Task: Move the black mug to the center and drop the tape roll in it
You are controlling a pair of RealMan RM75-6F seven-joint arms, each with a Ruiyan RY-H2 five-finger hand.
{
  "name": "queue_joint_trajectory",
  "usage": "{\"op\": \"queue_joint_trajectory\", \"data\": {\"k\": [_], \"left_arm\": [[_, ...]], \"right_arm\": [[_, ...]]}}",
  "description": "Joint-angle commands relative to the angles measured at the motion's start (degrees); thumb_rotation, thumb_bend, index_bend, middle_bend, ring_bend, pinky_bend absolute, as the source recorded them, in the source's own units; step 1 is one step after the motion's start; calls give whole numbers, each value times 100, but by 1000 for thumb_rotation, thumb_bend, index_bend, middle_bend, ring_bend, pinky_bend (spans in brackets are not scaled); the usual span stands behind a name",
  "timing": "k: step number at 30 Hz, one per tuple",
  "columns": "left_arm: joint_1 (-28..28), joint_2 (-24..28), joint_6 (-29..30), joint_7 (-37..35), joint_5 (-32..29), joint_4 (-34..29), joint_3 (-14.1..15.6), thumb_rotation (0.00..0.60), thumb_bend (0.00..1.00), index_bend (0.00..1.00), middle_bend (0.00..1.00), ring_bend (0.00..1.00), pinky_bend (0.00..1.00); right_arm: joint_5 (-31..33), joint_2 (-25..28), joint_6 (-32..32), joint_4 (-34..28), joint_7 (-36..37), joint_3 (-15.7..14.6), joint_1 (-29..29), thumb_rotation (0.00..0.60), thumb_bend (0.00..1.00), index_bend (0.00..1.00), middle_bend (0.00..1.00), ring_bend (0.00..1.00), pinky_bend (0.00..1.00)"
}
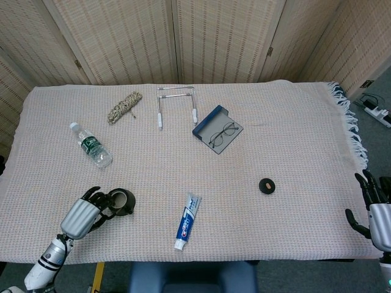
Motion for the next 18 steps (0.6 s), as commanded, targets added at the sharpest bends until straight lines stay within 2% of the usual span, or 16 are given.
{"op": "queue_joint_trajectory", "data": {"k": [1,12,18], "left_arm": [[-43,-94,115,-175,28,145,3,600,320,461,411,359,214],[-205,-189,213,-410,70,273,29,600,439,515,477,399,222],[-310,-189,111,-280,24,258,12,600,448,542,507,414,223]], "right_arm": [[5,-7,-8,13,16,0,-2,600,388,1,76,238,37],[14,-14,-11,80,90,22,-4,600,388,6,77,236,37],[31,-31,-3,135,150,25,-22,600,388,9,78,235,37]]}}
